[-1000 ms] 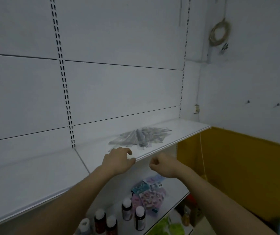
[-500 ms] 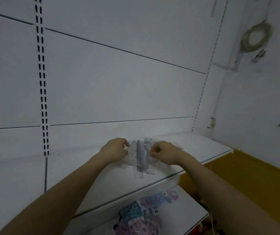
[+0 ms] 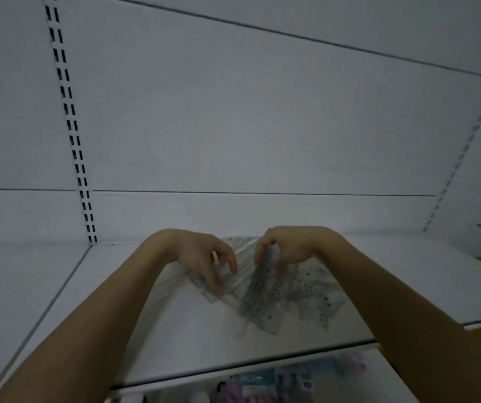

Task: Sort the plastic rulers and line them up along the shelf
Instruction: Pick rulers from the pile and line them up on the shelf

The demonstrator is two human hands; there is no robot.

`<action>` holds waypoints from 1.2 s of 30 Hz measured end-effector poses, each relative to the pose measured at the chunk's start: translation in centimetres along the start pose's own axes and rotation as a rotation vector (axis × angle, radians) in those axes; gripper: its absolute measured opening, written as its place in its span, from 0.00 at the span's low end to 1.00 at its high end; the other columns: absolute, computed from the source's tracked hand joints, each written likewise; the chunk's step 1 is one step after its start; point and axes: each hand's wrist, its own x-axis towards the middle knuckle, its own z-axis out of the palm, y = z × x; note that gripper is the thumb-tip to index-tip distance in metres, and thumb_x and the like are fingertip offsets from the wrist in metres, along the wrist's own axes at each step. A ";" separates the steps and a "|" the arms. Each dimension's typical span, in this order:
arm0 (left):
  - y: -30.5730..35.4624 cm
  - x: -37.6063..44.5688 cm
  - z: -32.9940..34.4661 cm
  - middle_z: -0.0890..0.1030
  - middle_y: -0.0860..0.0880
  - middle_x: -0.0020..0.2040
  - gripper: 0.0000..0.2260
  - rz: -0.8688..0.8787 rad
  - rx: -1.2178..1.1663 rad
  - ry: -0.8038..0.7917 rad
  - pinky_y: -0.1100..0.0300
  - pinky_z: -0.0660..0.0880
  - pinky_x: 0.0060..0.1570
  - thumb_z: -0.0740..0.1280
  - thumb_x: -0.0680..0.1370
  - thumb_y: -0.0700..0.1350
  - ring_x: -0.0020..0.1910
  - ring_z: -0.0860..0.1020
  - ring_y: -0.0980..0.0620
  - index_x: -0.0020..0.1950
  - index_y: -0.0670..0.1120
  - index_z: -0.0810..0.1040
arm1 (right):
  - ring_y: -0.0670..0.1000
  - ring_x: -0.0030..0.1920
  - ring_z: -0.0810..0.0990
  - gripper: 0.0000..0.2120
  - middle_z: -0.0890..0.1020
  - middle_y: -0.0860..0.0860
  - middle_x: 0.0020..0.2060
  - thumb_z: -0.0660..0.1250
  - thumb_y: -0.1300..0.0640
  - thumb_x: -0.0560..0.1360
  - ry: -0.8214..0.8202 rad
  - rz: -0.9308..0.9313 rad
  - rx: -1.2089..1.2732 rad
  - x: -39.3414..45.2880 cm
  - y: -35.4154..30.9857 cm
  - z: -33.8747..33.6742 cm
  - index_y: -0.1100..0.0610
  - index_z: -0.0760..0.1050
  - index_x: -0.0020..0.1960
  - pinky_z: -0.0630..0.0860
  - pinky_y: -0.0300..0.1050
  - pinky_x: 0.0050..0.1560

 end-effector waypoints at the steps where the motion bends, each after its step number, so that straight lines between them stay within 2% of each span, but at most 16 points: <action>1: -0.2 0.1 0.1 0.74 0.56 0.57 0.18 -0.002 -0.034 0.010 0.59 0.73 0.56 0.78 0.68 0.50 0.57 0.74 0.51 0.56 0.56 0.80 | 0.51 0.60 0.73 0.16 0.73 0.45 0.56 0.76 0.55 0.69 -0.003 -0.045 0.014 0.2 0.4 -0.2 0.46 0.79 0.56 0.73 0.50 0.60; 3: -1.0 0.5 0.5 0.78 0.53 0.52 0.11 0.003 -0.101 0.069 0.56 0.75 0.56 0.78 0.68 0.49 0.54 0.77 0.50 0.49 0.55 0.82 | 0.48 0.56 0.75 0.13 0.75 0.43 0.52 0.77 0.52 0.69 -0.001 -0.133 0.055 0.9 1.4 -0.2 0.46 0.81 0.53 0.74 0.47 0.57; 6: -2.6 0.9 1.3 0.82 0.50 0.45 0.04 -0.007 -0.165 0.208 0.51 0.76 0.53 0.75 0.71 0.51 0.44 0.78 0.53 0.44 0.56 0.82 | 0.42 0.48 0.77 0.09 0.80 0.42 0.48 0.77 0.50 0.68 0.017 -0.226 0.133 2.4 2.8 -0.1 0.45 0.83 0.48 0.75 0.41 0.50; 9: -3.6 0.7 1.6 0.81 0.54 0.41 0.06 -0.066 -0.199 0.290 0.56 0.75 0.48 0.73 0.71 0.56 0.41 0.77 0.55 0.45 0.58 0.81 | 0.41 0.44 0.77 0.09 0.82 0.45 0.47 0.77 0.49 0.68 0.053 -0.283 0.186 3.7 3.7 0.0 0.47 0.82 0.47 0.73 0.37 0.45; 13: -3.8 0.5 1.0 0.82 0.53 0.45 0.07 -0.090 -0.235 0.273 0.54 0.76 0.50 0.72 0.73 0.57 0.46 0.79 0.48 0.47 0.56 0.82 | 0.48 0.46 0.78 0.07 0.82 0.46 0.44 0.77 0.51 0.69 0.119 -0.349 0.266 4.5 4.4 0.4 0.50 0.81 0.45 0.75 0.44 0.48; 18: -3.5 0.4 1.1 0.82 0.56 0.42 0.04 -0.062 -0.284 0.252 0.62 0.74 0.46 0.73 0.73 0.50 0.41 0.77 0.57 0.45 0.52 0.82 | 0.46 0.44 0.79 0.06 0.82 0.47 0.41 0.77 0.53 0.68 0.146 -0.372 0.355 4.1 5.3 1.1 0.50 0.81 0.43 0.76 0.43 0.48; 23: -3.6 0.2 0.7 0.81 0.45 0.38 0.07 -0.010 -0.470 0.356 0.52 0.73 0.45 0.73 0.74 0.41 0.38 0.78 0.49 0.44 0.41 0.76 | 0.43 0.41 0.81 0.06 0.83 0.44 0.39 0.76 0.57 0.69 0.124 -0.391 0.401 3.1 5.4 0.2 0.51 0.80 0.41 0.78 0.36 0.47; 26: -3.5 -0.1 0.3 0.82 0.43 0.36 0.09 0.024 -0.512 0.452 0.54 0.75 0.37 0.72 0.74 0.42 0.35 0.80 0.45 0.46 0.41 0.74 | 0.42 0.41 0.82 0.05 0.84 0.44 0.40 0.74 0.59 0.71 0.163 -0.408 0.407 2.3 5.3 -0.2 0.50 0.80 0.42 0.77 0.32 0.45; 30: -4.0 -0.5 0.0 0.81 0.42 0.38 0.06 0.001 -0.501 0.582 0.53 0.77 0.34 0.71 0.75 0.46 0.29 0.80 0.43 0.48 0.47 0.76 | 0.49 0.40 0.80 0.04 0.82 0.46 0.40 0.70 0.58 0.74 0.368 -0.418 0.379 2.6 4.4 0.4 0.49 0.79 0.45 0.78 0.45 0.47; 33: -4.2 -0.7 -0.3 0.81 0.47 0.36 0.03 0.018 -0.475 0.681 0.55 0.75 0.31 0.68 0.77 0.47 0.27 0.77 0.45 0.50 0.52 0.79 | 0.47 0.35 0.79 0.05 0.81 0.44 0.38 0.68 0.57 0.76 0.492 -0.408 0.424 2.8 3.8 0.6 0.47 0.78 0.46 0.76 0.39 0.40; 36: -4.5 -0.6 -0.2 0.78 0.51 0.33 0.06 -0.036 -0.346 0.797 0.59 0.73 0.29 0.63 0.80 0.49 0.24 0.73 0.51 0.53 0.58 0.79 | 0.45 0.31 0.78 0.07 0.80 0.41 0.36 0.67 0.57 0.77 0.530 -0.394 0.435 2.7 3.7 0.5 0.46 0.79 0.48 0.74 0.35 0.35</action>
